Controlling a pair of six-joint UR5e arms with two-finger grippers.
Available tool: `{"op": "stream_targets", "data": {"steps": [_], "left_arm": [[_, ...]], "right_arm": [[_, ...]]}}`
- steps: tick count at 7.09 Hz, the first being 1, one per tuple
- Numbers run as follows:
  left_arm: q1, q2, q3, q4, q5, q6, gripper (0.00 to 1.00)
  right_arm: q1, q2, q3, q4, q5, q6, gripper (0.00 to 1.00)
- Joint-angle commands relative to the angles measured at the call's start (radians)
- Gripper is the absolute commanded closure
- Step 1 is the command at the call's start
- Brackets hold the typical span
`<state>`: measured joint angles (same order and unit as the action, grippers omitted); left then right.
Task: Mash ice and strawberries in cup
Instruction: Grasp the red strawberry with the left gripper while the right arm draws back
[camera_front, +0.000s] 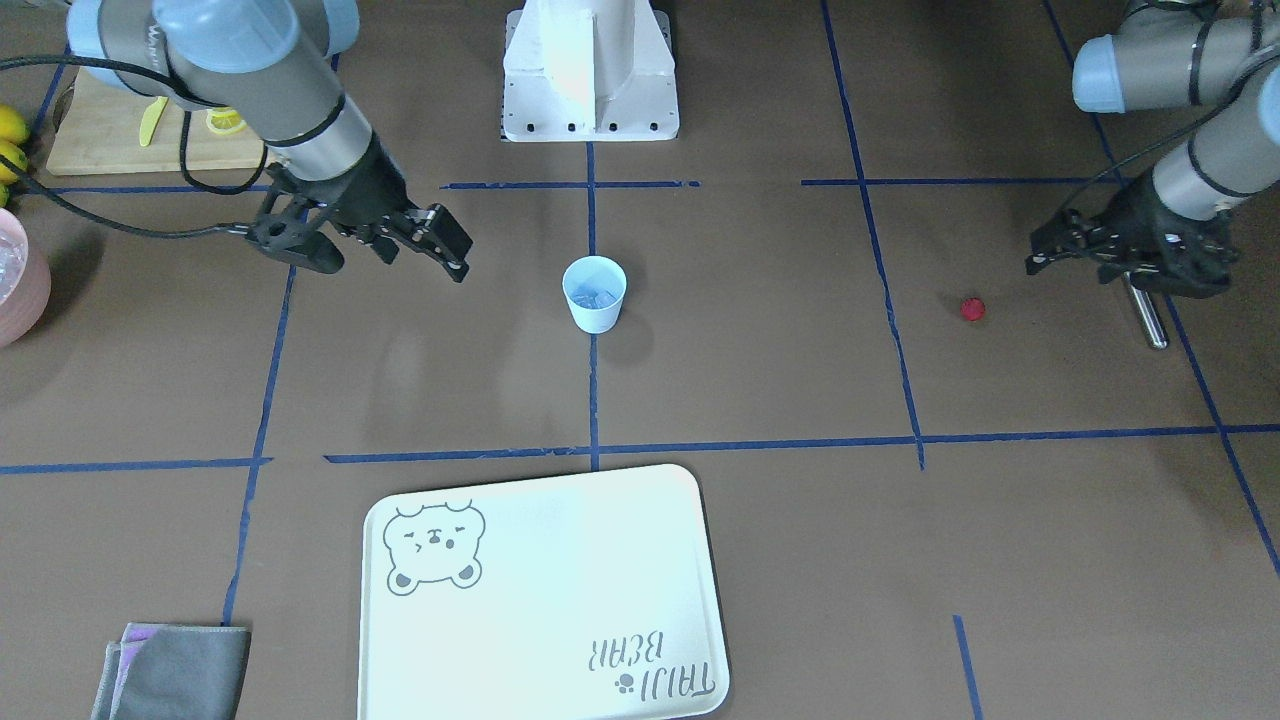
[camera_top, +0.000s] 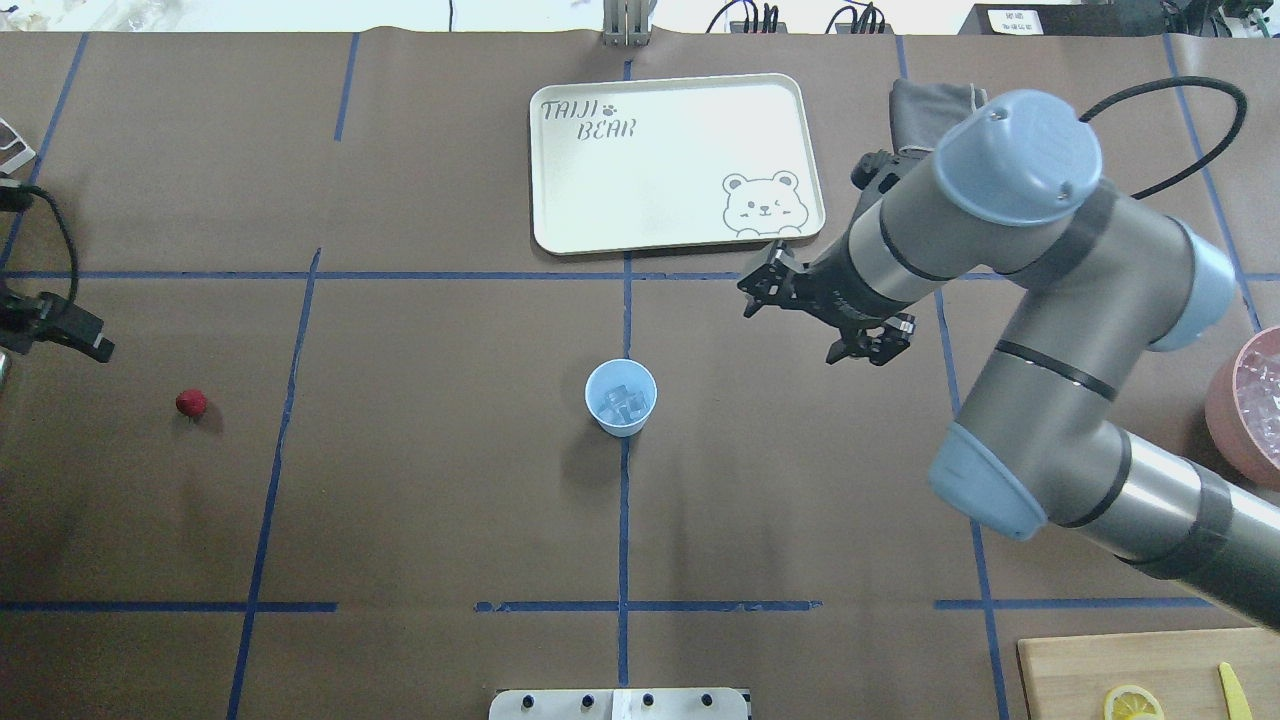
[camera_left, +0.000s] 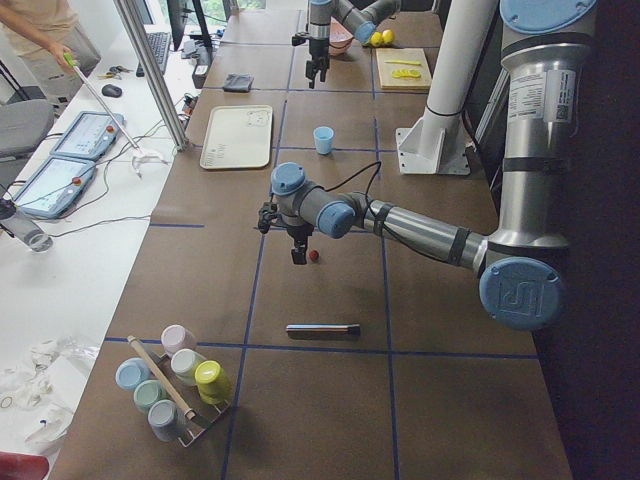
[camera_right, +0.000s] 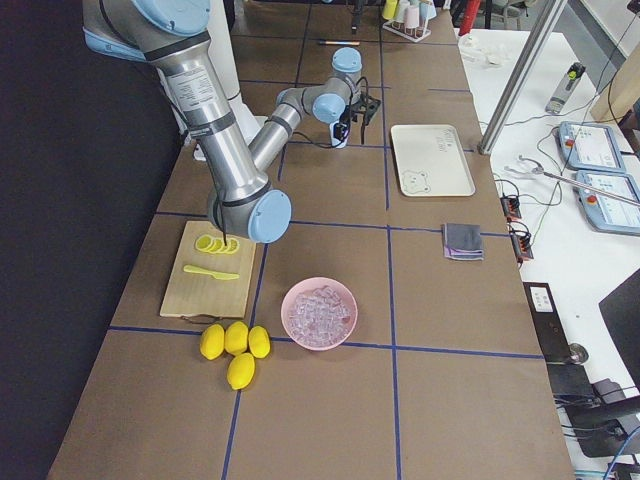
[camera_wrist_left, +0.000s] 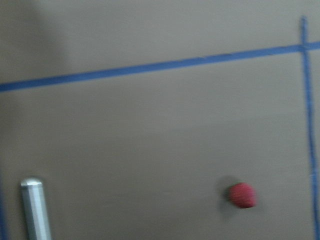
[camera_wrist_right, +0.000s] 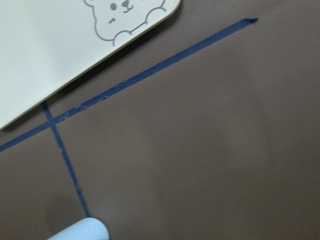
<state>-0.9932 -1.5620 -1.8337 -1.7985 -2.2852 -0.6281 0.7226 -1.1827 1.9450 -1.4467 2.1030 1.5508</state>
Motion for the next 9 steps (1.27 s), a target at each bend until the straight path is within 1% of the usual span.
{"op": "stream_targets", "data": {"steps": [1,3,5,6,7,8,9], "left_arm": [[0.126,-0.018,0.016,-0.021,0.125,-0.126,0.0],[0.145,-0.024,0.049,-0.044,0.127,-0.133,0.0],[0.151,-0.044,0.14,-0.16,0.125,-0.14,0.01],[0.151,-0.053,0.146,-0.171,0.125,-0.146,0.01],[0.157,-0.065,0.149,-0.171,0.125,-0.148,0.05],[0.162,-0.066,0.155,-0.171,0.127,-0.148,0.17],[0.163,-0.064,0.154,-0.171,0.125,-0.151,0.51]], "right_arm": [[0.017,-0.072,0.022,0.006,0.005,-0.084,0.0],[0.017,-0.074,0.02,0.005,0.003,-0.084,0.0],[0.017,-0.074,0.025,0.005,0.005,-0.084,0.0],[0.017,-0.074,0.025,0.005,0.003,-0.084,0.0],[0.015,-0.074,0.025,0.005,0.002,-0.084,0.0],[0.017,-0.072,0.025,0.005,0.003,-0.084,0.0],[0.017,-0.072,0.025,0.005,0.003,-0.084,0.0]]}}
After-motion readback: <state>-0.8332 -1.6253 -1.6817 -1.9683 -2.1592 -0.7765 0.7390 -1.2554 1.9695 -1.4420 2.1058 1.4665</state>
